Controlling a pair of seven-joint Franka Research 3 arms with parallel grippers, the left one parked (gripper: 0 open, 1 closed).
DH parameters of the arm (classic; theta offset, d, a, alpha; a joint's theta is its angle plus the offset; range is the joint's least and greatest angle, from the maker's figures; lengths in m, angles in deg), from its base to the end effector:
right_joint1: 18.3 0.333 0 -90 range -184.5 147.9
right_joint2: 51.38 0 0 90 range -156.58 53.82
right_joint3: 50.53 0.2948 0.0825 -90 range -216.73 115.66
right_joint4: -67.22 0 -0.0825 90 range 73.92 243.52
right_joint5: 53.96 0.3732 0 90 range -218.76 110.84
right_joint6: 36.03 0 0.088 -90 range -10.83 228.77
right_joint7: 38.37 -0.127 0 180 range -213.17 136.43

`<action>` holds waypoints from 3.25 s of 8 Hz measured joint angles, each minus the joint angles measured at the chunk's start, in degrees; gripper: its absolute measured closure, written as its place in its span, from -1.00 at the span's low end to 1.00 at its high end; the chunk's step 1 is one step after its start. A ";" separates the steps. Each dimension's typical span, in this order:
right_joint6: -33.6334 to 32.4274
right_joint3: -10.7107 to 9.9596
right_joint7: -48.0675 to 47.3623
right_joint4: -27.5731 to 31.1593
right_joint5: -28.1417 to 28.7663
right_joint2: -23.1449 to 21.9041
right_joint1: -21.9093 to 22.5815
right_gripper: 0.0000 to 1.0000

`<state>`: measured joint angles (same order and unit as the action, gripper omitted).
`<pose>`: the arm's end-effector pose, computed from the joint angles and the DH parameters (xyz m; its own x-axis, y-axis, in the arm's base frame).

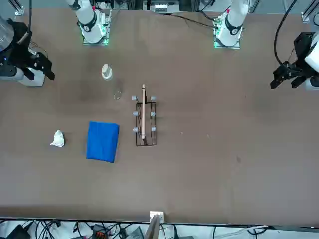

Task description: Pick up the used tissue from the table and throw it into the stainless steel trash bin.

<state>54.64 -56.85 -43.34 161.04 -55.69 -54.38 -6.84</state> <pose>0.5274 0.0423 0.5815 1.0000 0.0035 -0.0008 0.0035 -0.9997 0.0246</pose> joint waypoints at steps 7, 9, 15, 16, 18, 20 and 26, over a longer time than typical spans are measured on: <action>2.56 -0.15 3.26 -4.40 0.74 10.48 -3.28 -1.00; 9.14 -0.27 17.38 -4.58 0.74 18.13 -7.08 -1.00; 24.93 -0.27 52.49 -4.50 0.77 34.89 -14.29 -1.00; 26.94 -0.08 53.63 -3.92 0.75 36.56 -14.26 -1.00; 33.86 0.11 56.75 -0.76 -0.31 38.29 -14.20 -1.00; 38.78 0.11 58.02 1.59 -4.10 39.45 -14.25 -1.00; 42.37 0.11 58.44 2.20 -8.46 44.23 -14.30 -0.91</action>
<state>97.00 -56.75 15.09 163.24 -64.15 -10.14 -21.14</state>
